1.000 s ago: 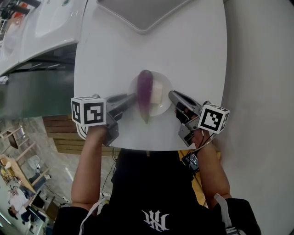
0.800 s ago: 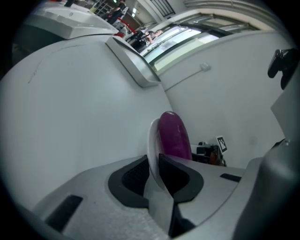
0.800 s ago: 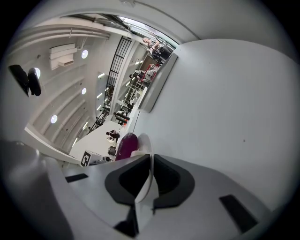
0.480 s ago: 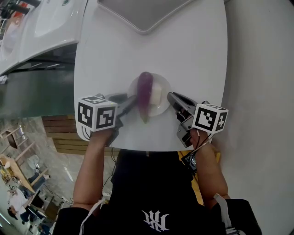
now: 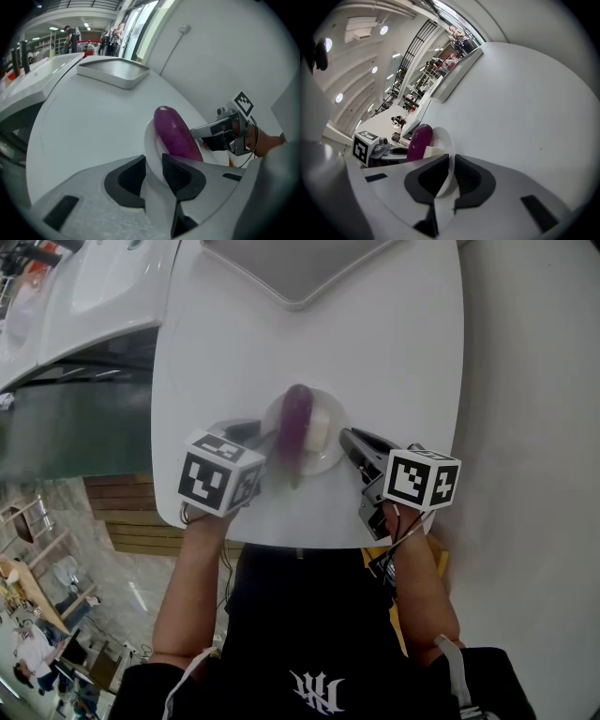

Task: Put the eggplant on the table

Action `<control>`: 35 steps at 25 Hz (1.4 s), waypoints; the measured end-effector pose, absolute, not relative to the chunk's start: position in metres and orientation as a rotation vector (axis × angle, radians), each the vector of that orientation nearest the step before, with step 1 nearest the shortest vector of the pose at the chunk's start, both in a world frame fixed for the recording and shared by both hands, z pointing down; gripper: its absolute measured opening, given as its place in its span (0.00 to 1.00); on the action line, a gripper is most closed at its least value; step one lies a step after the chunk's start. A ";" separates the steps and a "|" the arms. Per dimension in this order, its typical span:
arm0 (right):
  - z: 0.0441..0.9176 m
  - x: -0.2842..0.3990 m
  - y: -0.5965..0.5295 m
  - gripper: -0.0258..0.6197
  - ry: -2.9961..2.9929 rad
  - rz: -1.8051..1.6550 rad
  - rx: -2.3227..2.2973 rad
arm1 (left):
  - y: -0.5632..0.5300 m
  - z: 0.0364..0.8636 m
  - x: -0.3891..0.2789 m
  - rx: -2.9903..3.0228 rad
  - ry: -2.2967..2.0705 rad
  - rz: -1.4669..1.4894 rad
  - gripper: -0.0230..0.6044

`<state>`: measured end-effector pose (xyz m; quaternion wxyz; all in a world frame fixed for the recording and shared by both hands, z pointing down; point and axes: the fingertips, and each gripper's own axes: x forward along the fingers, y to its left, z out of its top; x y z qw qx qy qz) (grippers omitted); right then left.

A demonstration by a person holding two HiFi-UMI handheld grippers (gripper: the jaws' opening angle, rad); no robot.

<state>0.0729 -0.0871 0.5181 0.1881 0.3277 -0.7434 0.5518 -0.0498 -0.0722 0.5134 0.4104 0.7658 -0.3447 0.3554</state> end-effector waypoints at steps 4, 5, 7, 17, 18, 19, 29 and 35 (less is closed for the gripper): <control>0.518 0.073 -0.087 0.09 -2.092 1.411 0.929 | -0.073 0.512 -0.049 1.964 -0.893 0.984 0.19; 0.518 0.073 -0.087 0.10 -2.090 1.353 0.930 | -0.073 0.512 -0.049 1.971 -0.900 1.004 0.19; 0.518 0.073 -0.087 0.12 -2.084 1.229 0.933 | -0.074 0.512 -0.049 1.984 -0.914 1.053 0.20; 0.513 0.067 -0.097 0.18 -2.064 0.674 0.934 | -0.079 0.512 -0.052 2.081 -0.954 1.134 0.20; 0.509 0.066 -0.099 0.18 -2.106 0.672 0.949 | -0.079 0.511 -0.054 2.093 -0.959 1.108 0.20; 0.502 0.064 -0.100 0.18 -2.168 0.670 0.965 | -0.078 0.509 -0.057 2.108 -0.967 1.081 0.19; 0.350 0.039 0.001 0.05 -2.964 0.996 0.676 | 0.029 0.409 -0.065 2.327 -0.696 0.174 0.05; 0.315 0.022 0.048 0.05 -3.140 0.978 0.616 | 0.077 0.381 -0.049 2.388 -0.424 -0.097 0.05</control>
